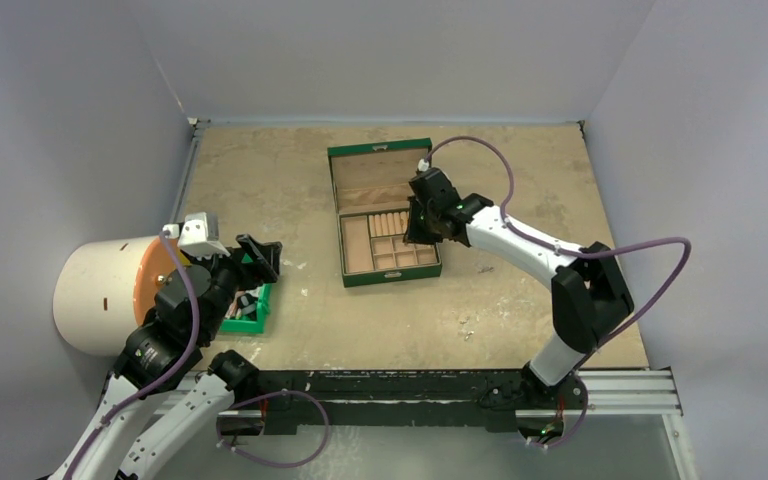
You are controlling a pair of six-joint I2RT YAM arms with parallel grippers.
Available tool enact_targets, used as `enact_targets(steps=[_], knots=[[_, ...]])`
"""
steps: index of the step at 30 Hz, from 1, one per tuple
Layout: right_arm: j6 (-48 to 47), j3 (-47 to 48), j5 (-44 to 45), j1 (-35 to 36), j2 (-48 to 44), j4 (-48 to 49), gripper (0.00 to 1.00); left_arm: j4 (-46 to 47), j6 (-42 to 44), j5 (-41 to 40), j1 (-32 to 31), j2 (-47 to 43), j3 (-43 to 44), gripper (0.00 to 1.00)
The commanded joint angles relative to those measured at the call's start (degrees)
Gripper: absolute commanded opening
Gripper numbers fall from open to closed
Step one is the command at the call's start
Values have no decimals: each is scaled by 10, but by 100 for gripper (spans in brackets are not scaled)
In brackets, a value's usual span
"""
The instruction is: Organize the mixed jewelry
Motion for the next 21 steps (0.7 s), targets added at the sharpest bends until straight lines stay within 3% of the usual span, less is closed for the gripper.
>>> enact_targets(steps=[1, 14, 21], knots=[[13, 31, 15, 4, 15, 20, 4, 19, -3, -10, 3, -5, 1, 77], [20, 58, 24, 5, 71, 25, 9, 18, -4, -11, 4, -5, 2, 77], [21, 67, 20, 5, 79, 24, 20, 18, -4, -14, 4, -5, 3, 78]])
